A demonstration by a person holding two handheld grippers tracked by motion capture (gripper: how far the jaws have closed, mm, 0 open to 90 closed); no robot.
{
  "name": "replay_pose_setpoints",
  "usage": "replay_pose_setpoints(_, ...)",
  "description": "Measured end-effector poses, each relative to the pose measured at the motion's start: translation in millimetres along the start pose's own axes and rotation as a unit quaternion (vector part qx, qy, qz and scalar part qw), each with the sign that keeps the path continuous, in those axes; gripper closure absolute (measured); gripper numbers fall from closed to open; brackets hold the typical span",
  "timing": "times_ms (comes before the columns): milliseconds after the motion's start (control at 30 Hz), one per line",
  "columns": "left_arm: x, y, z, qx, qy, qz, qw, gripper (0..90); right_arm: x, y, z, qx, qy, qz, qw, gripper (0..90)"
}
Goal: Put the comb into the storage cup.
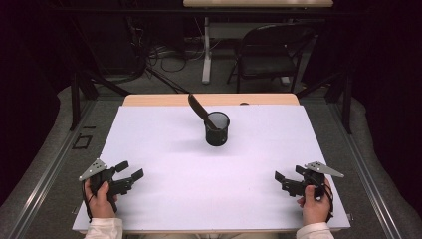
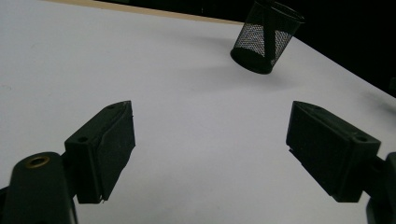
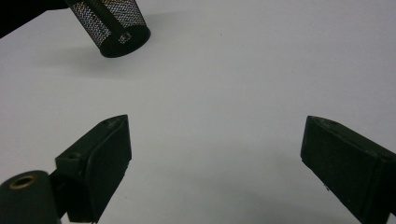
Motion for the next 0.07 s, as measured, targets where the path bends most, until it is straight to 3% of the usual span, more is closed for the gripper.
replay_pose_setpoints(67, 0.1, -0.2, -0.8, 0.001, 0.002, 0.001, 1.0, 15.5, -0.4, 0.1, 0.8, -0.001, -0.002, 0.0, 1.0, 8.6)
Point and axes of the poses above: each handheld gripper's, and its own axes: y roughly forward along the jaws, x roughly out of its top, z roughly to its left, the point moved 4 cm from there along y, roughly forward along the jaws, and after that the axes turned 6 degrees about z, right-handed, at the moved point
